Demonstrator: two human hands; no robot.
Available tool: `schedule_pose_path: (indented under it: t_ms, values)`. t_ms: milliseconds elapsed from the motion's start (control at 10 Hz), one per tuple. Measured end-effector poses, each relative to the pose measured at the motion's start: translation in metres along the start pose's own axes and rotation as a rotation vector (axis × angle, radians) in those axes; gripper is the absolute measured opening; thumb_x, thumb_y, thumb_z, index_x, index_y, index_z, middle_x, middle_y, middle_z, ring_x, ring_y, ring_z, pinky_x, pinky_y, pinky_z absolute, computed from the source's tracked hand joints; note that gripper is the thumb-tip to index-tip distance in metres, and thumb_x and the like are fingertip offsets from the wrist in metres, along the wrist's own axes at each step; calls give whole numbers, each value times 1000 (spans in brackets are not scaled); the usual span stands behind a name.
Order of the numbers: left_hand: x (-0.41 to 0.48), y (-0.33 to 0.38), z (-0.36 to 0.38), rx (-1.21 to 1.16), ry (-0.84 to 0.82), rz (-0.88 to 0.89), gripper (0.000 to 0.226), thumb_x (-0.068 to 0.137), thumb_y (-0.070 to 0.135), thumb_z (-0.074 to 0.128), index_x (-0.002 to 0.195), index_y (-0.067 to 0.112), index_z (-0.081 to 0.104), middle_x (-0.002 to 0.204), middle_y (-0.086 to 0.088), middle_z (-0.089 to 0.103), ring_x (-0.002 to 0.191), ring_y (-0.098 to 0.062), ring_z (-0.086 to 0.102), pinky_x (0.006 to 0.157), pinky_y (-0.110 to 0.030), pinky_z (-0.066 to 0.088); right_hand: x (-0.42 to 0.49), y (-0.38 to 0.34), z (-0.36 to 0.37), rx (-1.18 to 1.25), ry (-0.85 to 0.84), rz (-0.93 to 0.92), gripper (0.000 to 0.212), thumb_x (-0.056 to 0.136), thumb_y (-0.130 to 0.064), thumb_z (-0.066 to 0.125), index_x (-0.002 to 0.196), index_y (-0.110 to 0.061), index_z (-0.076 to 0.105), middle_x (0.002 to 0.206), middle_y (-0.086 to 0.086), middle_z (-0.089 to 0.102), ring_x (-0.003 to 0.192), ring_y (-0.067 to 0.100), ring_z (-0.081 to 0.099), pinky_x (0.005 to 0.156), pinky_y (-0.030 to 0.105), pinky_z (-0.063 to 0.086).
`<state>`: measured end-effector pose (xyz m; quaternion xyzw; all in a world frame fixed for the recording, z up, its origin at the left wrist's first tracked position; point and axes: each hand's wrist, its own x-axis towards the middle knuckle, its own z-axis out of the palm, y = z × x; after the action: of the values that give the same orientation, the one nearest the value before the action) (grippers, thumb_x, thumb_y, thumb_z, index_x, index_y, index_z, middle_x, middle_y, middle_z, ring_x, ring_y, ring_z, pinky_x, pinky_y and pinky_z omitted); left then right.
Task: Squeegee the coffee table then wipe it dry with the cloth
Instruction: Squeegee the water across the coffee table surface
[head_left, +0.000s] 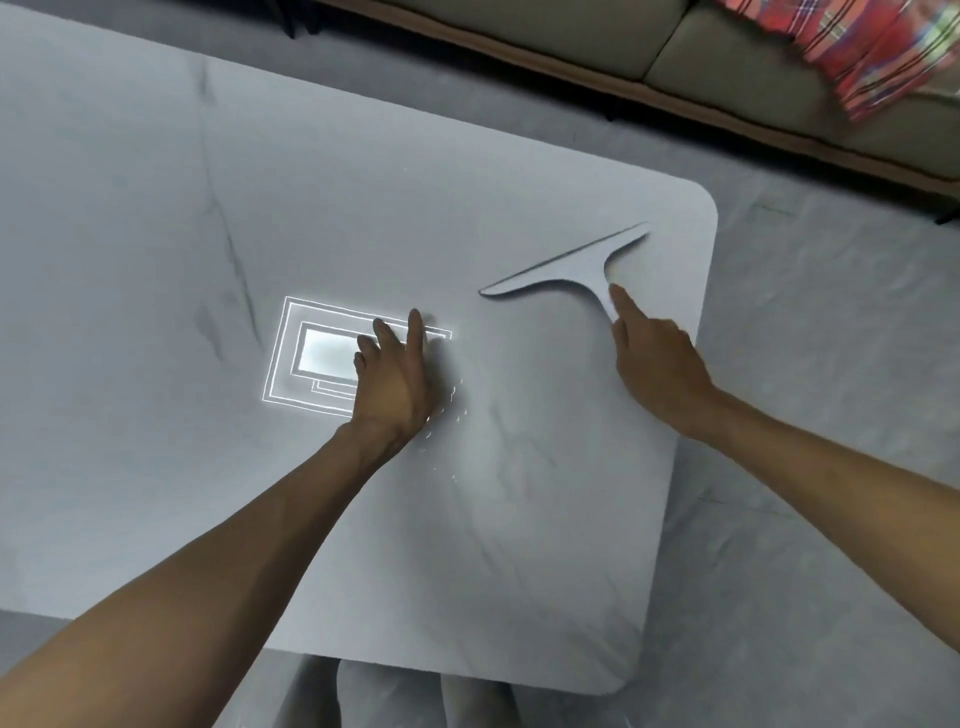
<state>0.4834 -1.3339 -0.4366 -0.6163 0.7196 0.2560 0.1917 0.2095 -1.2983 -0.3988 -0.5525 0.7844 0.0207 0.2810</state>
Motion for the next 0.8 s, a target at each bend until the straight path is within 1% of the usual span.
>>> schedule_pose_path:
  t_ms: [100, 200, 300, 400, 500, 600, 700, 800]
  values:
    - [8, 27, 16, -39, -53, -19, 76, 96, 25, 42, 154, 9, -4, 150, -41, 12, 130, -62, 27, 108, -57, 30, -60, 28, 8, -62, -138, -3, 53, 104, -20, 32, 154, -25, 14, 75, 4, 56, 64, 18, 54, 62, 30, 43]
    - [13, 34, 24, -84, -79, -41, 80, 95, 25, 44, 154, 11, -8, 150, -44, 7, 133, -65, 19, 109, -60, 27, -78, 40, 0, -77, -189, 7, 53, 104, -21, 34, 153, -26, 17, 64, -7, 48, 54, 7, 47, 57, 25, 39]
    - [22, 34, 21, -207, -146, -99, 84, 89, 25, 54, 154, 27, 0, 154, -34, 10, 138, -58, 18, 109, -64, 25, -45, 42, -30, -29, -79, -86, 52, 102, -23, 37, 152, -31, 23, 67, 0, 53, 62, 22, 59, 60, 28, 39]
    - [24, 38, 18, -288, -155, -145, 79, 90, 31, 51, 154, 28, 5, 155, -31, 9, 139, -56, 16, 109, -65, 23, 7, 28, -52, -24, 62, -121, 52, 100, -17, 37, 150, -30, 26, 80, 10, 57, 76, 36, 61, 62, 32, 39]
    - [33, 39, 18, -441, -170, -262, 73, 93, 37, 35, 154, 15, 0, 153, -37, 9, 139, -60, 9, 110, -65, 20, 79, 8, -67, 82, 123, 93, 53, 98, -14, 34, 148, -29, 26, 116, 21, 56, 102, 42, 55, 72, 36, 42]
    - [37, 39, 27, -372, -215, -250, 76, 89, 37, 27, 153, 8, -4, 147, -44, 15, 135, -66, 6, 108, -66, 22, 88, 6, -60, 103, 109, 182, 51, 96, -11, 35, 146, -24, 30, 118, 26, 56, 103, 42, 55, 67, 37, 41]
    - [37, 42, 23, -436, -123, -281, 87, 75, 54, 17, 153, 16, 10, 154, -31, 15, 139, -58, 17, 109, -66, 22, 40, 18, -33, 51, 121, 89, 51, 96, -7, 42, 146, -14, 32, 96, 27, 64, 88, 42, 61, 63, 33, 37]
    - [32, 43, 24, -446, -157, -343, 89, 73, 55, 18, 153, 17, 12, 157, -26, 13, 140, -54, 19, 110, -65, 22, -10, 29, -11, 66, 93, 78, 54, 99, -11, 41, 151, -16, 25, 86, 25, 64, 76, 38, 62, 64, 35, 43]
